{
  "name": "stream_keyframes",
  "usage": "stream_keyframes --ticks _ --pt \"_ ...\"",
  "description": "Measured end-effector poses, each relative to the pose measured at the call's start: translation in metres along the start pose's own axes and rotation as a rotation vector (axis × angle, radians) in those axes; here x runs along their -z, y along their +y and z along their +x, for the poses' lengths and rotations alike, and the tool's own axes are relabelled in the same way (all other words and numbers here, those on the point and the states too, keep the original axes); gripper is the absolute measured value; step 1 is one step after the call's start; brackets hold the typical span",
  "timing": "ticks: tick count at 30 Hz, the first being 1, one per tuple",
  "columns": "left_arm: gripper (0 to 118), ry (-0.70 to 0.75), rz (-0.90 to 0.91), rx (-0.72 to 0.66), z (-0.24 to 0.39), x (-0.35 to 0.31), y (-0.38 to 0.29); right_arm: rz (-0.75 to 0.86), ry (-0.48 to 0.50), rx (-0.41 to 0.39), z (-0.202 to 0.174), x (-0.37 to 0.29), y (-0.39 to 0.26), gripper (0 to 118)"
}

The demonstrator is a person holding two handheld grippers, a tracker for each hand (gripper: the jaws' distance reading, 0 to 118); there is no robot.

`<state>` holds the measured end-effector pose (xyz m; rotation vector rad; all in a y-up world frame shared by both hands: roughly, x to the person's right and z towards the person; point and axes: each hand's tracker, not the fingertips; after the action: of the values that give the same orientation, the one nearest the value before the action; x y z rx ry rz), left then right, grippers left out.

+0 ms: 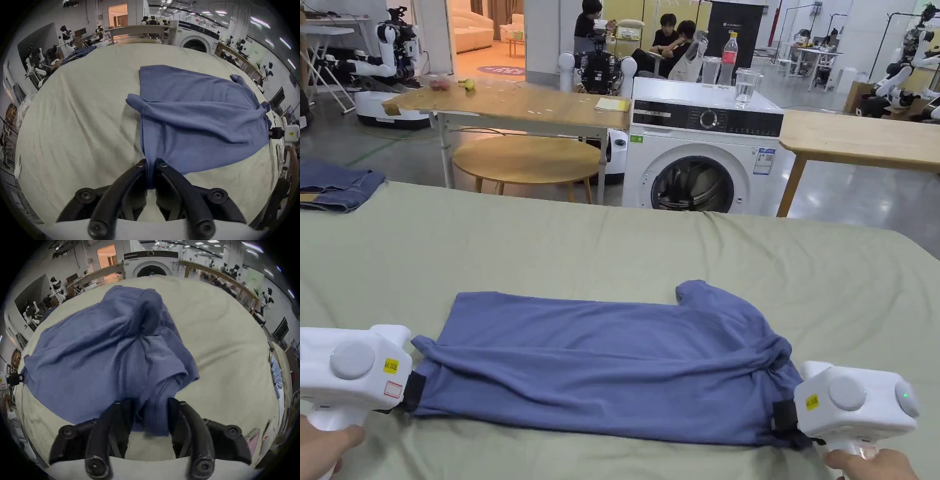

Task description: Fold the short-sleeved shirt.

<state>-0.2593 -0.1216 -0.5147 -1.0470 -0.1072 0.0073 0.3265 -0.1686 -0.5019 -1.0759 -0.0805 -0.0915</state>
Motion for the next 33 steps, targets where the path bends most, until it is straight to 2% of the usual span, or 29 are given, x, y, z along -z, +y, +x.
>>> stream_keyframes --ticks 1,2,3,4,5,15,17,22,26,29,33 --pt "2 0.000 0.002 0.001 0.001 0.000 -0.002 0.031 -0.007 -0.014 -0.002 -0.004 -0.001 5" --pt "2 0.002 0.007 0.009 0.002 0.001 -0.004 0.032 0.003 -0.017 -0.004 -0.006 -0.002 5" --pt "2 0.005 0.005 0.012 0.002 0.004 -0.004 0.039 0.064 -0.016 -0.006 -0.007 -0.003 5" --pt "2 0.008 0.010 0.012 0.002 0.004 -0.005 0.045 0.015 -0.019 -0.008 -0.008 -0.005 5" --pt "2 0.008 0.013 0.011 0.002 0.003 -0.006 0.057 0.006 -0.041 -0.009 -0.009 -0.008 4" --pt "2 -0.048 0.115 -0.005 -0.006 -0.050 -0.001 0.172 0.004 -0.038 -0.006 -0.083 -0.020 3" --pt "2 -0.044 0.123 -0.001 -0.007 -0.063 -0.007 0.192 -0.021 -0.050 -0.009 -0.100 -0.029 3" --pt "2 -0.051 0.121 0.009 -0.020 -0.088 -0.047 0.190 -0.021 -0.065 -0.008 -0.134 -0.070 3" --pt "2 -0.050 0.105 0.011 -0.025 -0.098 -0.095 0.155 -0.046 -0.112 -0.015 -0.147 -0.123 3" --pt "2 -0.049 0.081 0.006 -0.028 -0.096 -0.127 0.104 -0.091 -0.148 -0.021 -0.144 -0.157 3" --pt "2 -0.029 0.034 0.007 -0.027 -0.082 -0.159 0.064 -0.105 -0.141 -0.022 -0.126 -0.190 3"
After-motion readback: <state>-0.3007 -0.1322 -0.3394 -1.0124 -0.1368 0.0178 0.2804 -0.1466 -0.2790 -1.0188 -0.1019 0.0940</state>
